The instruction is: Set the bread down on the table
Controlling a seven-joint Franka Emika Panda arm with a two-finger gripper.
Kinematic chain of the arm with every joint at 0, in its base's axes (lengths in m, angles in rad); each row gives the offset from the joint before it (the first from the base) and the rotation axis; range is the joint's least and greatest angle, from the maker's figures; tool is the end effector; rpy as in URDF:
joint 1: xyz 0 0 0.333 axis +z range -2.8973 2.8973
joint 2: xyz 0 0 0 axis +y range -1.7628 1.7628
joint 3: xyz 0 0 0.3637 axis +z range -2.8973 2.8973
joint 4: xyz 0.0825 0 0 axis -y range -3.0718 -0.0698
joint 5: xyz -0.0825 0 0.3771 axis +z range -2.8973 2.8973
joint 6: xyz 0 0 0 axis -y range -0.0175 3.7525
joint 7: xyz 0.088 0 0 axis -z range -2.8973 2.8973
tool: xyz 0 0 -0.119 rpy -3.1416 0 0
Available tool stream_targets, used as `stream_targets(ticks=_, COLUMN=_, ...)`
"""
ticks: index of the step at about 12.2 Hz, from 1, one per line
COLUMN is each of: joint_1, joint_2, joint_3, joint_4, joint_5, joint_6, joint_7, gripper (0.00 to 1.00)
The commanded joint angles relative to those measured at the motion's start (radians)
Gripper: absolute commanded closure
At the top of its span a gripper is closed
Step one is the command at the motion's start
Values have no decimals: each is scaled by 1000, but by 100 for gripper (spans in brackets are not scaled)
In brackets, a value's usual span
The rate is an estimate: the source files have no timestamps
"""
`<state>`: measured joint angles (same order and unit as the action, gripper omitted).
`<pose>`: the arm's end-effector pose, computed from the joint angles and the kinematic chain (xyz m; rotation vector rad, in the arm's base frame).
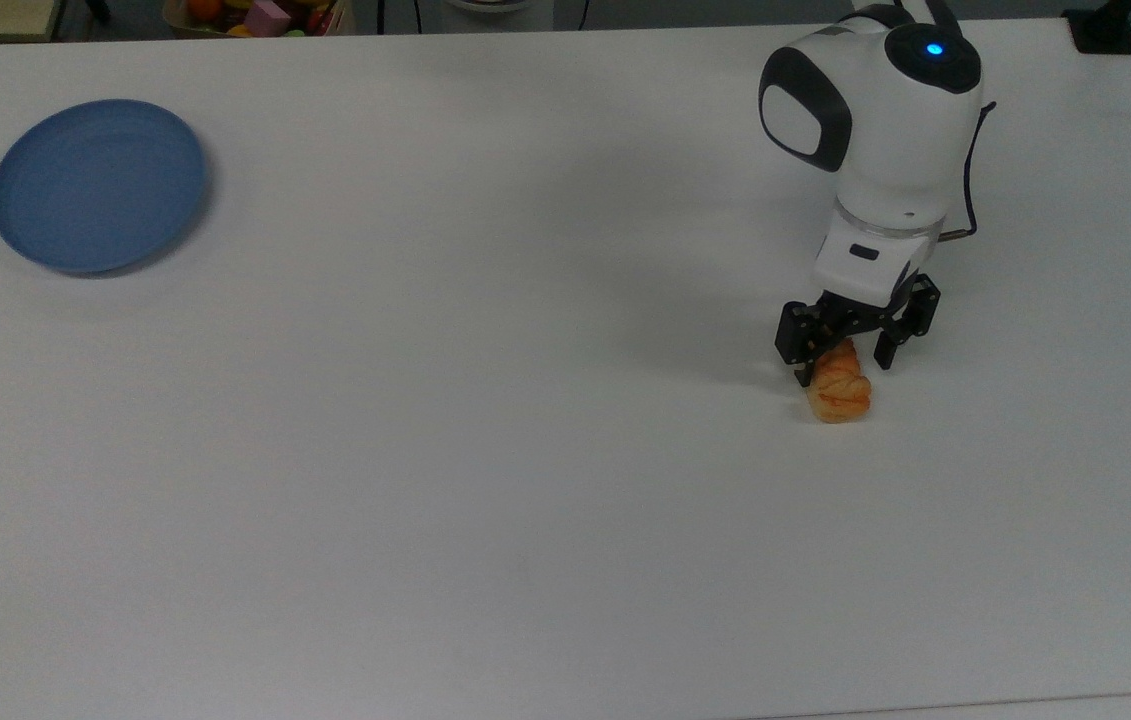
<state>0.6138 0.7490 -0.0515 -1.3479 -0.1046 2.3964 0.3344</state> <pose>0.6674 0.4317 0.3381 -3.0379 -0.4797 -0.4957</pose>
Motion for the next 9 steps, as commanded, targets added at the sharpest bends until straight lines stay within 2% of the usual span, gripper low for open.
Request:
stream_targets(ticks=1, joint_1=0, joint_2=-78, joint_3=-2, joint_4=-31, joint_5=-21, joint_6=0, joint_7=21, gripper=0)
stream_targets(ticks=4, joint_1=-26, joint_2=-225, joint_3=-2, joint_4=-77, joint_5=-7, joint_6=-179, joint_7=23, gripper=0)
stream_targets(ticks=6, joint_1=-75, joint_2=-383, joint_3=-1, joint_4=-118, joint_5=11, joint_6=-357, joint_7=26, gripper=0)
stream_targets(ticks=9, joint_1=-172, joint_2=-581, joint_3=-1, joint_4=-154, joint_5=94, joint_6=-602, joint_7=28, gripper=0)
